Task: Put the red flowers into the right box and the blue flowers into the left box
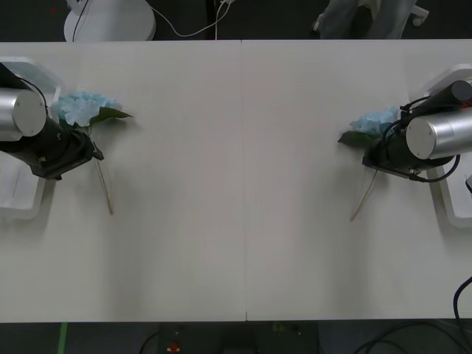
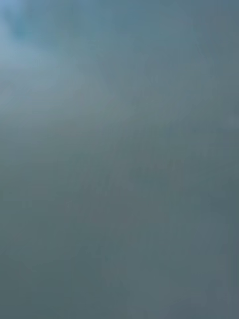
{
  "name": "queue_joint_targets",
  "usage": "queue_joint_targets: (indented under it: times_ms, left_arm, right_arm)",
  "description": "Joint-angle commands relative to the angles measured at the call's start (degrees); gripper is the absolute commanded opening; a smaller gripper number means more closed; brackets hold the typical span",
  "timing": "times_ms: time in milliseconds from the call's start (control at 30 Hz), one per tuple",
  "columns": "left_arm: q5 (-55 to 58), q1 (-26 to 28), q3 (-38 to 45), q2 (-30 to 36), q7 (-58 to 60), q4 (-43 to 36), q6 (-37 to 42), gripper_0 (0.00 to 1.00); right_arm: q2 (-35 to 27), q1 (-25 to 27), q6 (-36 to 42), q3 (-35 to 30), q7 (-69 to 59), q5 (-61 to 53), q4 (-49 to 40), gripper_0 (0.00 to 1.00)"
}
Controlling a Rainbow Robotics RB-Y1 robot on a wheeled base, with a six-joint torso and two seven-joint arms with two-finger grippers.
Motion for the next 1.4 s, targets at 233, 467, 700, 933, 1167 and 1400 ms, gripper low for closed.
queue_joint_targets:
  times_ms: [233,467,700,933,1167,1400]
  left_arm:
    - [-5.1,-7.1,-4.5,-4.5,-2.9,9.4,-6.3,1.0]
    - [-6.9,-8.5,-4.6,-6.3,-3.0,12.6,-7.2,1.0]
    - [-7.7,-8.5,-4.5,-6.5,-3.3,12.6,-7.3,0.02]
    - [-7.7,-8.5,-4.5,-6.5,-3.9,12.8,-7.3,0.0]
    - [-7.3,-8.5,-4.5,-5.7,-4.8,12.1,-7.3,0.0]
    - [-4.7,-8.4,-0.2,-2.5,-10.5,0.5,-1.4,0.0]
  right_arm:
    - [0.9,-2.4,3.1,0.2,0.0,-0.9,-0.6,0.0]
    - [-1.5,-5.7,9.4,0.1,4.5,-10.8,-7.8,0.0]
    - [-2.8,-8.3,10.7,0.1,11.4,-21.1,-18.6,0.0]
    - [-2.5,-12.4,7.1,0.2,21.6,-32.5,-21.0,0.0]
    - [0.6,-16.1,2.6,0.2,32.7,-41.0,-21.0,0.0]
    - [6.8,-18.8,-0.4,0.2,40.4,-42.4,-21.0,0.0]
